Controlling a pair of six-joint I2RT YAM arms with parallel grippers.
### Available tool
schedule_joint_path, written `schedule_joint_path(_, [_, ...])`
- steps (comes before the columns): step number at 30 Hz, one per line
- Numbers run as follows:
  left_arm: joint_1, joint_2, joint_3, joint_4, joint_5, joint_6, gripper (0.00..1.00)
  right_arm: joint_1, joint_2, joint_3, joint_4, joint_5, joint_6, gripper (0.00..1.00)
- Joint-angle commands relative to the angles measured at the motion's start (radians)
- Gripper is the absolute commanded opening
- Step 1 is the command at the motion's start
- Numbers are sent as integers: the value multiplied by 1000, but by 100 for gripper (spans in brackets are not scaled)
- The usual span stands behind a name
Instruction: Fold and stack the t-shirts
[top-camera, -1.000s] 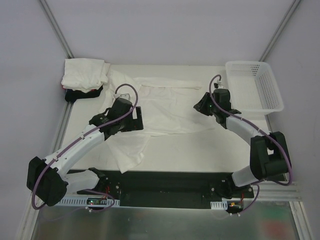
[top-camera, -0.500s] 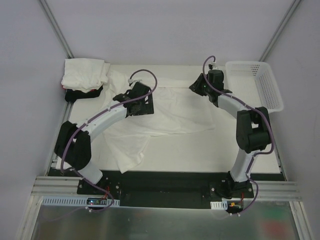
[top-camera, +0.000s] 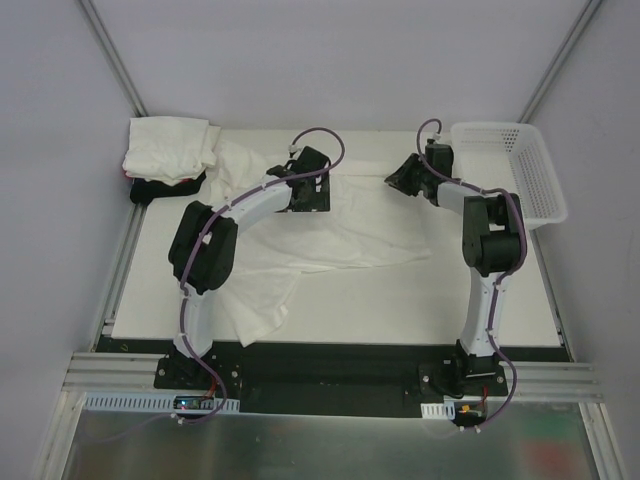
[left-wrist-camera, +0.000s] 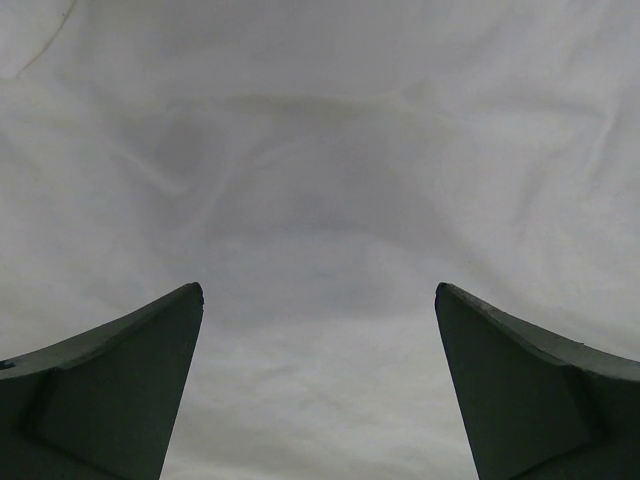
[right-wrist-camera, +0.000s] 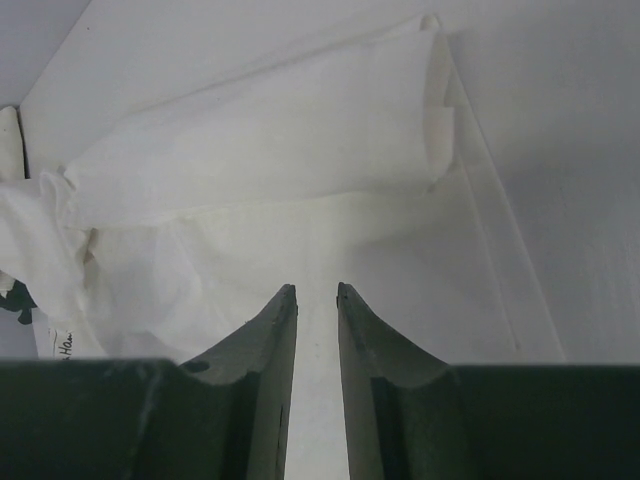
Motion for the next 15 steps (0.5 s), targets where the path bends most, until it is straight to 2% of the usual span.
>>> schedule_joint_path(1, [9, 18, 57, -21, 44, 17, 99, -1, -13, -48, 105, -45, 76, 25])
schedule_joint_path(6, [9, 4, 31, -26, 99, 3, 99, -1, 23, -77, 197, -91, 159, 26])
schedule_joint_path(15, [8, 9, -67, -33, 193, -20, 99, -13, 83, 16, 222, -152, 225, 29])
